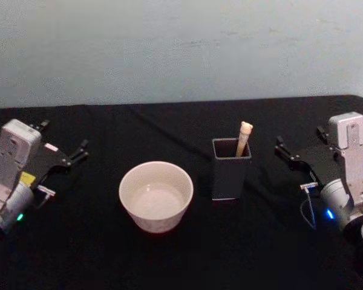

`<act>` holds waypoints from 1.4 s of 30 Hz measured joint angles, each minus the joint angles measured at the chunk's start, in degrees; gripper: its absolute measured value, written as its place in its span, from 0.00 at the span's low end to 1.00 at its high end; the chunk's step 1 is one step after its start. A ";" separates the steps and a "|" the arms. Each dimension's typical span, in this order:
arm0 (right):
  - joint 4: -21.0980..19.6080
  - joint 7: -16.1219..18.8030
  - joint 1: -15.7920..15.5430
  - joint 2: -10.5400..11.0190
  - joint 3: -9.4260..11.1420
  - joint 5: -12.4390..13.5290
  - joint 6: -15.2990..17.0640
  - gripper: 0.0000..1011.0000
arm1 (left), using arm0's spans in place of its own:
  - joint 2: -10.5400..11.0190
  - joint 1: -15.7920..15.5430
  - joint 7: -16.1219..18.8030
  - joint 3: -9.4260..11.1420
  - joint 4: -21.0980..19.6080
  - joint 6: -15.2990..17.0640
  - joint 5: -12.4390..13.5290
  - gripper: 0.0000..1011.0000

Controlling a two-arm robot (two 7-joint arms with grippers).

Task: Pick up the stirring spoon with one hand, stir inside the cup, then place it back in its original position.

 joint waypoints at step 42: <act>0.00 0.00 0.00 0.00 0.00 0.00 0.00 0.99 | 0.00 0.00 0.00 0.00 0.00 0.00 0.00 0.99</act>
